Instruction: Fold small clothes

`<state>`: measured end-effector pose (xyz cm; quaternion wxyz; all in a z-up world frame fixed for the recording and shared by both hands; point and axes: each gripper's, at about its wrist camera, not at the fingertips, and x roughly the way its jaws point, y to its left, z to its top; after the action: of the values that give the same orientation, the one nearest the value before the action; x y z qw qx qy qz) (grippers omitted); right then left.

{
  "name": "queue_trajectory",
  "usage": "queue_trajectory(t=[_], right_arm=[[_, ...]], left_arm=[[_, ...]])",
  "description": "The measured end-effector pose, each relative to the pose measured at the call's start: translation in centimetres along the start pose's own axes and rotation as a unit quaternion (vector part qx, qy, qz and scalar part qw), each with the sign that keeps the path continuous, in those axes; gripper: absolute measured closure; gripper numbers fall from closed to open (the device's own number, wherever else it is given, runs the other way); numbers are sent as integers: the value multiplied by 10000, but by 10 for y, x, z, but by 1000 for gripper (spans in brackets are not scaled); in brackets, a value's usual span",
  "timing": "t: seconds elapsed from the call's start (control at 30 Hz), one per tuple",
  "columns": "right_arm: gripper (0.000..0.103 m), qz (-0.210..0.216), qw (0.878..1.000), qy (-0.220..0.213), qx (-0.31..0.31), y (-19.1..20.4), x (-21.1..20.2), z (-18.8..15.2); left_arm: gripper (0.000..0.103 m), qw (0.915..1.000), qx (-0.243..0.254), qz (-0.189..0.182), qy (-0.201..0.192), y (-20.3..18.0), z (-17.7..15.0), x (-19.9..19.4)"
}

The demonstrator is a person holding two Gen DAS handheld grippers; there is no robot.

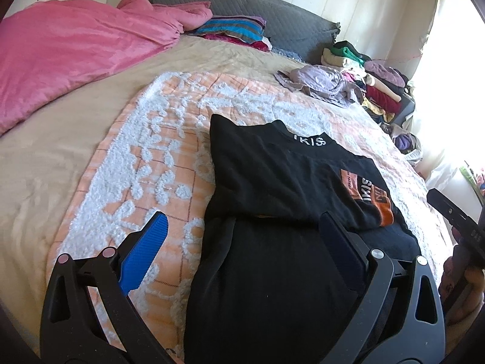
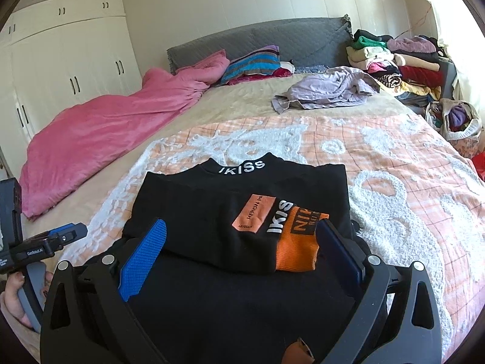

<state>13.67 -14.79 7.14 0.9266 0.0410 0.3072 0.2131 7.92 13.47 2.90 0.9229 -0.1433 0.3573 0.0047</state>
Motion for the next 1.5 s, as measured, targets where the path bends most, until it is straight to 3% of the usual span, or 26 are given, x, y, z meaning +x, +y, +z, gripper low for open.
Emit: queue_trajectory(t=[0.87, 1.5], right_arm=[[5, -51, 9998, 80, -189, 1, -37, -20], [5, -241, 9981, 459, -322, -7, -46, -56]], left_arm=[[10, 9991, 61, 420, 94, 13, -29, -45], [10, 9976, -31, 580, 387, 32, -64, -62]])
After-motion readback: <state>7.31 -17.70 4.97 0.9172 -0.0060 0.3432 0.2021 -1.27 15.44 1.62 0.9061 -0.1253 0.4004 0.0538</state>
